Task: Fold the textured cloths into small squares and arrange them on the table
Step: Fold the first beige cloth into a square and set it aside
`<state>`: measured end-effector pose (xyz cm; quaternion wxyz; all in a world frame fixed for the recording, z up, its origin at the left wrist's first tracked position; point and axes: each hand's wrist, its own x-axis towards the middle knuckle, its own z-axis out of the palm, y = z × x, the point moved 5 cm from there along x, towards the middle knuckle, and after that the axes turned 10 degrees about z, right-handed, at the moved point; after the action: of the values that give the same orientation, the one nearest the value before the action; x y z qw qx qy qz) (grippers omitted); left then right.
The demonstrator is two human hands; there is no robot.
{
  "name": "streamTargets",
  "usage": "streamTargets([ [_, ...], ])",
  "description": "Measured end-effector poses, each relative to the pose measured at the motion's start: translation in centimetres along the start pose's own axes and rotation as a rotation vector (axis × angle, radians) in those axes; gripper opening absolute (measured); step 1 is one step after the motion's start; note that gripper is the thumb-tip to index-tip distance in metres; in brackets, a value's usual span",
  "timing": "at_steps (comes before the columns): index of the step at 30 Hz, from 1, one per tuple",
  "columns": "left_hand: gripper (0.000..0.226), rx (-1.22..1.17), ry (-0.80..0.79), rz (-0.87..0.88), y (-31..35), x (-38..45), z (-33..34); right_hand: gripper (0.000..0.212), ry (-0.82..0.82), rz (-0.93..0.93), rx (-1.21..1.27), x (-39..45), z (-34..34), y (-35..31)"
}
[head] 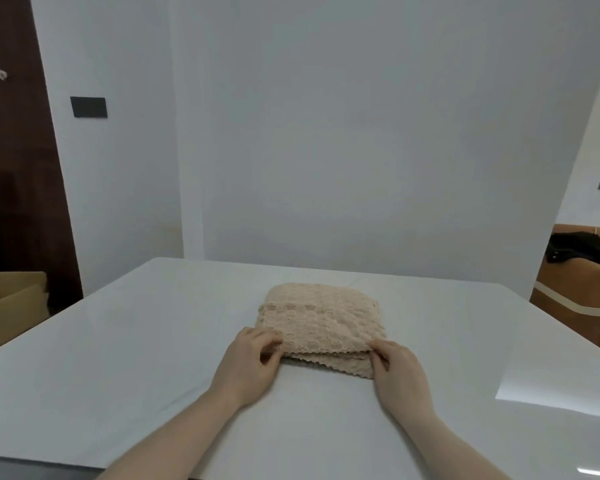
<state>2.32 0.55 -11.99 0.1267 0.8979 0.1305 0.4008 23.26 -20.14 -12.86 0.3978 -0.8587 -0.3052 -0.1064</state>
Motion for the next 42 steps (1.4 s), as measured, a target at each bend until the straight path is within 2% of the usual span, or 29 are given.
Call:
streamTargets([
  [4,0.013,-0.023,0.051,0.017,-0.2,0.0,-0.2,0.03,0.029,0.129,0.156,0.7,-0.5,0.7],
  [7,0.013,-0.047,0.057,0.01,0.1,0.2,-0.5,0.032,0.053,0.153,0.255,1.2,-1.2,0.0],
  [10,0.011,-0.045,0.054,-0.011,0.9,1.5,-1.4,0.032,0.072,0.13,0.325,3.1,-2.7,-2.1],
  [13,0.03,-0.023,0.014,-0.017,1.9,4.1,-2.8,0.024,0.076,0.066,0.323,5.8,-5.0,-5.4],
  [15,0.029,-0.005,0.016,-0.004,2.9,6.5,-4.3,0.021,0.075,0.026,0.295,7.5,-6.7,-7.9],
  [19,0.01,0.001,0.176,-0.028,5.5,10.5,-9.6,0.021,0.154,-0.059,0.33,9.2,-11.4,-12.9],
  [24,0.009,-0.026,0.381,0.025,9.1,12.5,-17.8,0.009,0.209,-0.136,0.478,7.5,-17.9,-16.8],
  [27,0.011,-0.032,0.413,0.065,11.1,11.6,-21.6,0.006,0.211,-0.161,0.547,5.4,-20.4,-17.9],
  [34,0.018,-0.067,0.263,0.0,12.2,8.2,-24.2,0.006,0.215,-0.165,0.556,2.1,-20.8,-16.9],
  [39,0.026,-0.019,0.028,-0.174,9.2,6.2,-21.0,0.005,0.028,-0.044,0.459,1.3,-17.0,-13.8],
  [42,0.027,0.002,-0.074,-0.275,6.9,4.9,-18.0,0.005,-0.022,0.029,0.381,1.0,-14.1,-11.6],
])
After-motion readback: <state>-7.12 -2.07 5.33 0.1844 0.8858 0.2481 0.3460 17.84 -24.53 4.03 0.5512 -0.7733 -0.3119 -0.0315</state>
